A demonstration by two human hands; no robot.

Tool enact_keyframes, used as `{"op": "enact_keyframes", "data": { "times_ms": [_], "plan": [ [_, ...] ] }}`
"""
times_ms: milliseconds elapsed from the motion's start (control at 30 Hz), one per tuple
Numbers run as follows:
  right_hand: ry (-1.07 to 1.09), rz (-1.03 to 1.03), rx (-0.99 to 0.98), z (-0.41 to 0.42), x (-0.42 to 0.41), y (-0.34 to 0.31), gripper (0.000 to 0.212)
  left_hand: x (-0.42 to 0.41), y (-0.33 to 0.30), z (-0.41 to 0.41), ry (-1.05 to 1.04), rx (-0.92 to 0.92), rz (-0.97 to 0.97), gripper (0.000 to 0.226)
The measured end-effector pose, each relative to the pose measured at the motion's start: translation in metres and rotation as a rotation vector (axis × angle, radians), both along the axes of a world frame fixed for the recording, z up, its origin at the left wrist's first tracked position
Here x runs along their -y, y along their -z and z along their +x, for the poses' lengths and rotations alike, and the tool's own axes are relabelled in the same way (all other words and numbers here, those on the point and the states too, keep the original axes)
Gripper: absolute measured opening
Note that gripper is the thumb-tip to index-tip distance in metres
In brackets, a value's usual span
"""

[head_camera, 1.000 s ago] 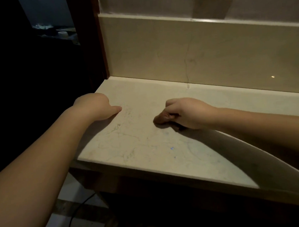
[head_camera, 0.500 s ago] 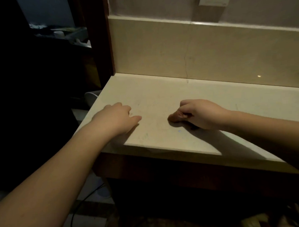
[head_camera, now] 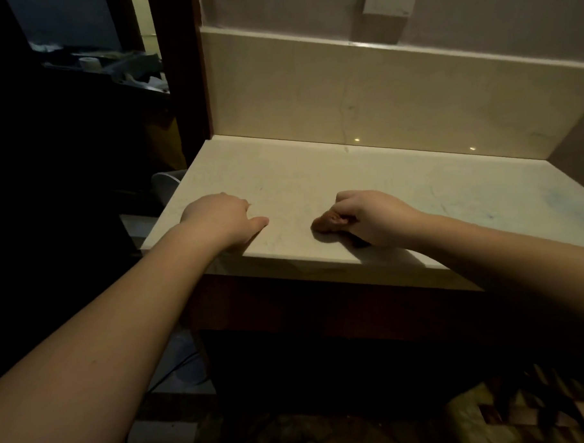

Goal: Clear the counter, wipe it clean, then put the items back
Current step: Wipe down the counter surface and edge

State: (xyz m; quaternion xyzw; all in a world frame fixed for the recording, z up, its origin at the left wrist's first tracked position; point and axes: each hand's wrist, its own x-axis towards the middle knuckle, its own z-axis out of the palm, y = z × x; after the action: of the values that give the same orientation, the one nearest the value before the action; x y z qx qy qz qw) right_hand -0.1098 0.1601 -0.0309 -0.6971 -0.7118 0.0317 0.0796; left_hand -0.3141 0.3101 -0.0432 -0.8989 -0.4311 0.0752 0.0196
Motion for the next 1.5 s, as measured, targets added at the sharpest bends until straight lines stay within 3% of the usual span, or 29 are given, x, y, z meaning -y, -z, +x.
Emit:
{"op": "enact_keyframes", "data": {
  "times_ms": [267,467,567,667,767,867,1033,1100,1233,1367,1500],
  "plan": [
    [0.184,0.043,0.054,0.008,-0.039,0.000,0.020,-0.002,-0.003,0.000,0.015,0.005,-0.025,0.069],
    [0.105,0.012,-0.019,-0.017,0.031,0.002,0.014,0.000,-0.001,-0.001,0.006,0.006,-0.009,0.068],
    [0.086,-0.146,-0.011,-0.029,0.061,-0.013,0.013,0.002,-0.002,-0.002,0.005,0.011,-0.015,0.067],
    [0.172,-0.466,-0.274,-0.032,0.076,-0.043,0.012,0.001,-0.001,-0.002,0.010,0.017,-0.013,0.067],
    [0.348,-0.298,-0.597,-0.019,0.070,-0.053,0.009,-0.001,0.000,-0.002,0.013,0.027,-0.021,0.067],
    [0.439,-0.202,-0.619,-0.004,0.044,-0.042,0.021,-0.003,0.000,-0.002,0.016,0.019,-0.013,0.068],
    [0.499,-0.201,-0.782,0.007,-0.002,-0.028,0.019,-0.003,0.000,0.000,0.007,0.002,-0.011,0.069],
    [0.543,-0.242,-0.683,0.011,-0.014,-0.026,0.021,-0.003,-0.001,0.000,0.007,0.010,-0.011,0.069],
    [0.568,-0.173,-0.230,0.018,-0.027,-0.026,0.016,-0.002,0.001,-0.001,0.003,0.010,0.019,0.068],
    [0.466,-0.014,-0.127,0.016,-0.025,-0.015,0.017,-0.001,0.002,-0.003,0.023,0.018,0.033,0.068],
    [0.299,0.122,0.148,0.008,-0.011,0.000,0.026,-0.003,0.003,-0.003,0.029,0.023,0.047,0.068]
  ]
}}
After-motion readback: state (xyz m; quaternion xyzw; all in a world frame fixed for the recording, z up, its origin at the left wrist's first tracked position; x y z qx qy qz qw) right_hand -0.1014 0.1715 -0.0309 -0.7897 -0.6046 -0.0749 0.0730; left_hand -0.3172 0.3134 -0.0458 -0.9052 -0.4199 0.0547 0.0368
